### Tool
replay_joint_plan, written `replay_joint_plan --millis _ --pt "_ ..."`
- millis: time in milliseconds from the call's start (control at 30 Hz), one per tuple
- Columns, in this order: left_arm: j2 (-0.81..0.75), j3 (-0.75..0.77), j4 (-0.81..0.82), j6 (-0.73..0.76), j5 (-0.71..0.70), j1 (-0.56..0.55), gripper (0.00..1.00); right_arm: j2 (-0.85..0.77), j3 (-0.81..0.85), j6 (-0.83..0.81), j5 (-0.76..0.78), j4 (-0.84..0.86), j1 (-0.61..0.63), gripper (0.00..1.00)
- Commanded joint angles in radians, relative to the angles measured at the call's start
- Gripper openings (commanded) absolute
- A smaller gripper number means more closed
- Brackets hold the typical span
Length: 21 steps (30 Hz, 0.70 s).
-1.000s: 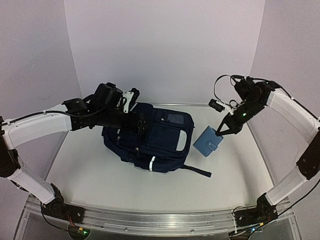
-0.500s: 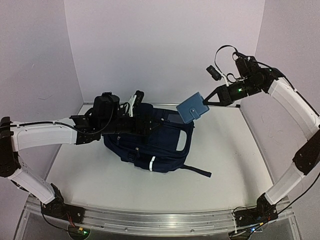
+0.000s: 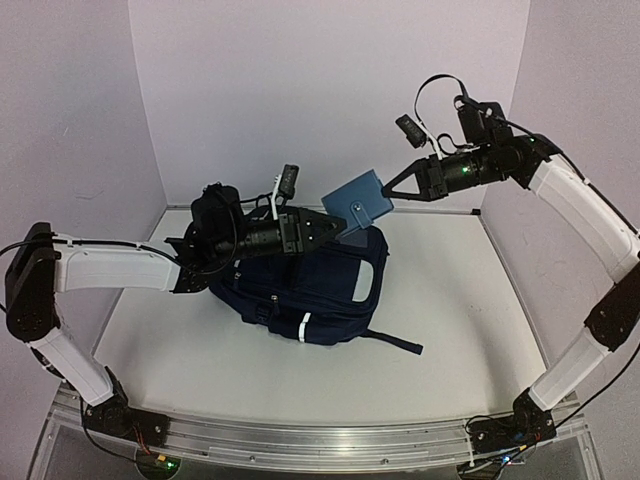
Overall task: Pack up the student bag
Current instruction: Pick up the personal item from the center of the board.
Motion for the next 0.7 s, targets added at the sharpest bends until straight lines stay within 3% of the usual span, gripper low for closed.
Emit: replay_joint_plan --millis 0,200,400,600,667 --pt "0.021 -0.019 0.258 -0.096 0.081 0.010 0.81 -0.043 -0.010 0.067 -0.054 0.096 0.009 0.00" --pt "0.040 -0.040 0.380 -0.150 0.086 0.022 0.54 -0.041 -0.056 0.121 -0.111 0.162 0.012 0.00" --pt "0.052 -0.051 0.430 -0.175 0.073 0.036 0.41 -0.046 -0.111 0.179 -0.156 0.231 0.014 0.00" --pt "0.041 -0.065 0.423 -0.186 0.061 0.053 0.04 -0.062 -0.126 0.194 -0.149 0.252 0.015 0.00" --pt "0.025 -0.068 0.387 -0.168 0.058 0.054 0.00 -0.068 -0.124 0.187 -0.122 0.252 0.015 0.02"
